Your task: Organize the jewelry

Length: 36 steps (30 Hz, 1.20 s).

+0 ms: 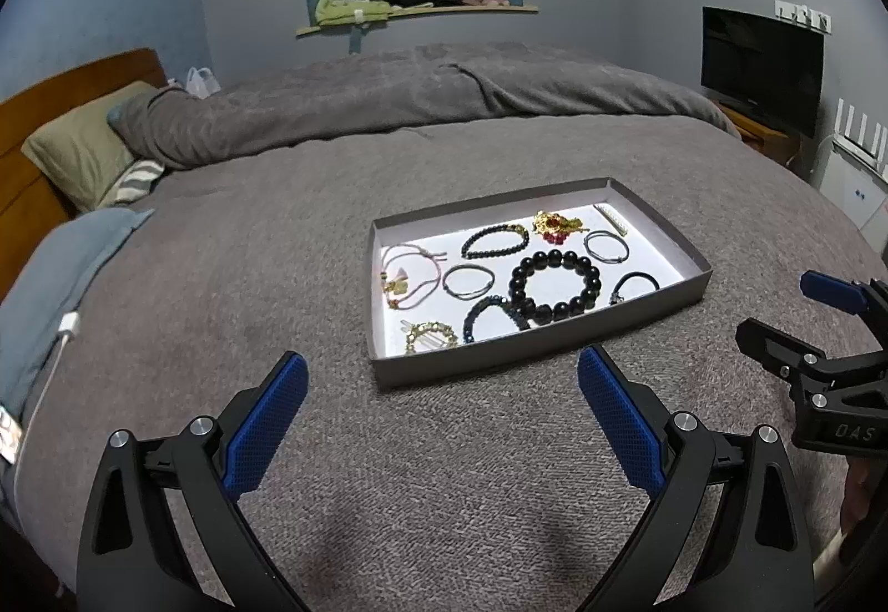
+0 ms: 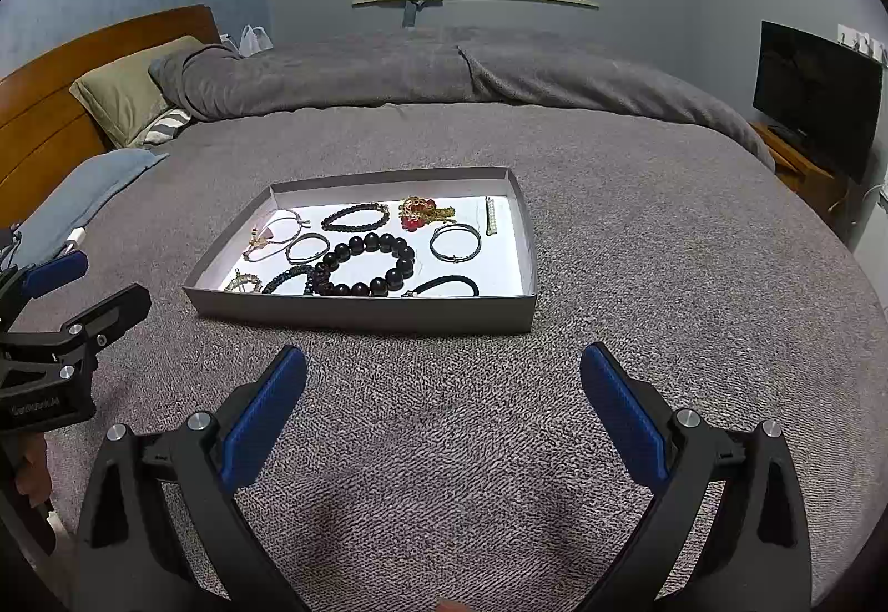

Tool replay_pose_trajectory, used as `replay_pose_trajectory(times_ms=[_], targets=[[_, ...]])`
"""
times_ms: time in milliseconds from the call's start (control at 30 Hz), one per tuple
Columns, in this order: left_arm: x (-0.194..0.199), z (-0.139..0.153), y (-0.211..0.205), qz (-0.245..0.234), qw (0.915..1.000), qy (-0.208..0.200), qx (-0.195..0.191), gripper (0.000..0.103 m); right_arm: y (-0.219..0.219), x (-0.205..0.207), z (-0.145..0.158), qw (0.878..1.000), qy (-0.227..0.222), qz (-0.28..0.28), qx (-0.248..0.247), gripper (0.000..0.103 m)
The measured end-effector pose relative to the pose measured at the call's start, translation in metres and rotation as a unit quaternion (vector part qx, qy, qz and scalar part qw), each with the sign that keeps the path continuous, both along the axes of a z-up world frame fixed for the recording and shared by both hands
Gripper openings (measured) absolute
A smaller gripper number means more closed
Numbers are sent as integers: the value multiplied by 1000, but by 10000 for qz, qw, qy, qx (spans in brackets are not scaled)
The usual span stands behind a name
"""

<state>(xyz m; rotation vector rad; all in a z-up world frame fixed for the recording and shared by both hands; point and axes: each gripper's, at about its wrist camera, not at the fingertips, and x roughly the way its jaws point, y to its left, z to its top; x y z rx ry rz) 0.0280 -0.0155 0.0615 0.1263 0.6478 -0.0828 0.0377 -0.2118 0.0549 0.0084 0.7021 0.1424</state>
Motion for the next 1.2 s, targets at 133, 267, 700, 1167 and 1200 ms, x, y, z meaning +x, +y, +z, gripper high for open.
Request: replay_pose_trajectory(times_ms=[133, 267, 700, 1167, 1200], targets=[[0, 0, 1, 8, 10000, -4, 1, 97, 0, 0, 0, 10000, 4, -2, -7, 98], [1, 2, 2, 29, 10000, -33, -11, 97, -2, 0, 0, 10000, 2, 0, -11, 98], [4, -2, -1, -35, 9999, -79, 54, 97, -2, 0, 1, 10000, -2, 13, -25, 98], [8, -8, -3, -51, 9999, 21, 154, 97, -4, 0, -1, 10000, 17, 17, -50, 98], [8, -8, -3, -52, 9999, 31, 146, 97, -4, 0, -1, 10000, 14, 11, -39, 98]])
